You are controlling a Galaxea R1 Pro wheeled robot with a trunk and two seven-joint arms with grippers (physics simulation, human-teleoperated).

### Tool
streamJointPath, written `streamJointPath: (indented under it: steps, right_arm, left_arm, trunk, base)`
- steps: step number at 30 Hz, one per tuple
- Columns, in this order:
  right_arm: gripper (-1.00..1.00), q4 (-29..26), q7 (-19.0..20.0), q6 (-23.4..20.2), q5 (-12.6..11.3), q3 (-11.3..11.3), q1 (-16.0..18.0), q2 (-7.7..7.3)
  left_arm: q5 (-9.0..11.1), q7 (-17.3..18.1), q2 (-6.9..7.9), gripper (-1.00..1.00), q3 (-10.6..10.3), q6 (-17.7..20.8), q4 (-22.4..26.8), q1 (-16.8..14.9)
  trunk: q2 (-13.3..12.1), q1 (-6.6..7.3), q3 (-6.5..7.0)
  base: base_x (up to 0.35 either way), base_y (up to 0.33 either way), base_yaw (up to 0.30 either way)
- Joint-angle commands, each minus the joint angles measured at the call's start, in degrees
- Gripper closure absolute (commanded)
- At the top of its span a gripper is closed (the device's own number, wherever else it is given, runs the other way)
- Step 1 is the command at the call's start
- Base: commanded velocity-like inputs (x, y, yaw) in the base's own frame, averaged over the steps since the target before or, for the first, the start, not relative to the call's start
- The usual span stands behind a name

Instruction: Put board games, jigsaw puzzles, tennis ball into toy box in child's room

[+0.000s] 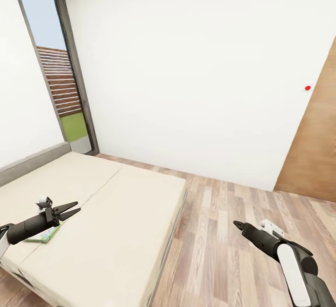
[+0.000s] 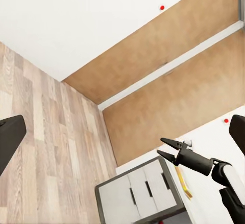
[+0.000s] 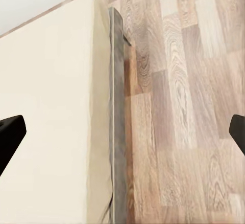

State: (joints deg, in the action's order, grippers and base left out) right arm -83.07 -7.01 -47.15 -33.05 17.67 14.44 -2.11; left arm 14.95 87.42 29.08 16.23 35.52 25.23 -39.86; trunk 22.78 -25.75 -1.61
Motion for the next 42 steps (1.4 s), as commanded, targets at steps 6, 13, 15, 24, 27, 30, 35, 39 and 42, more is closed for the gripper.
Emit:
streamJointPath:
  steps: [6, 13, 15, 24, 27, 30, 35, 39, 42]
  right_arm:
    - [-1.00, -0.07, -0.55, -0.22, -0.61, 0.00, 0.06, 0.00]
    - [-1.00, -0.07, -0.55, -0.22, -0.61, 0.00, 0.06, 0.00]
    - [-1.00, -0.07, -0.55, -0.22, -0.61, 0.00, 0.06, 0.00]
    - [-1.00, -0.07, -0.55, -0.22, -0.61, 0.00, 0.06, 0.00]
    - [-1.00, -0.06, -0.55, -0.22, -0.61, 0.00, 0.06, 0.00]
    - [-1.00, -0.07, -0.55, -0.22, -0.61, -0.04, 0.06, 0.00]
    - [-1.00, -0.08, -0.55, -0.22, -0.61, -0.01, 0.06, 0.00]
    - [-1.00, -0.08, -0.55, -0.22, -0.58, -0.01, 0.06, 0.00]
    - [-1.00, -0.04, -0.55, -0.22, -0.58, 0.00, 0.06, 0.00]
  left_arm:
    - [-0.01, 0.22, 0.01, -1.00, 0.03, 0.61, 0.00, -0.03]
    - [-0.01, 0.24, 0.01, -1.00, 0.03, 0.61, 0.00, -0.03]
    - [-0.01, 0.24, 0.01, -1.00, 0.03, 0.61, 0.00, -0.04]
    - [-0.01, 0.29, 0.00, -1.00, 0.03, 0.61, 0.00, -0.04]
    - [-0.01, 0.29, 0.01, -1.00, 0.03, 0.57, 0.00, -0.03]
    - [-0.01, 0.33, 0.01, -1.00, 0.03, 0.55, 0.00, -0.01]
    - [-0.02, 0.35, 0.01, -1.00, 0.03, 0.59, 0.00, -0.01]
    - [-0.02, 0.37, 0.01, -1.00, 0.03, 0.60, 0.00, 0.01]
    - [-0.01, 0.38, 0.01, -1.00, 0.03, 0.60, 0.00, 0.03]
  trunk:
    - [0.14, -0.04, -0.14]
    - [0.14, -0.04, -0.14]
    - [0.14, -0.04, -0.14]
    - [0.14, -0.04, -0.14]
    - [0.14, -0.04, -0.14]
    - [0.14, -0.04, -0.14]
    - [0.14, -0.04, -0.14]
    - [0.14, -0.04, -0.14]
    - [0.14, -0.04, -0.14]
  base:
    - [-0.012, 0.119, -0.033]
    - [-0.001, 0.186, -0.116]
    - [0.000, 0.065, -0.231]
    - [0.000, 0.149, -0.244]
    - [0.000, 0.053, -0.069]
    - [0.000, 0.018, -0.024]
    - [0.000, 0.005, -0.036]
    - [0.000, 0.019, -0.172]
    - [0.000, 0.161, -0.229]
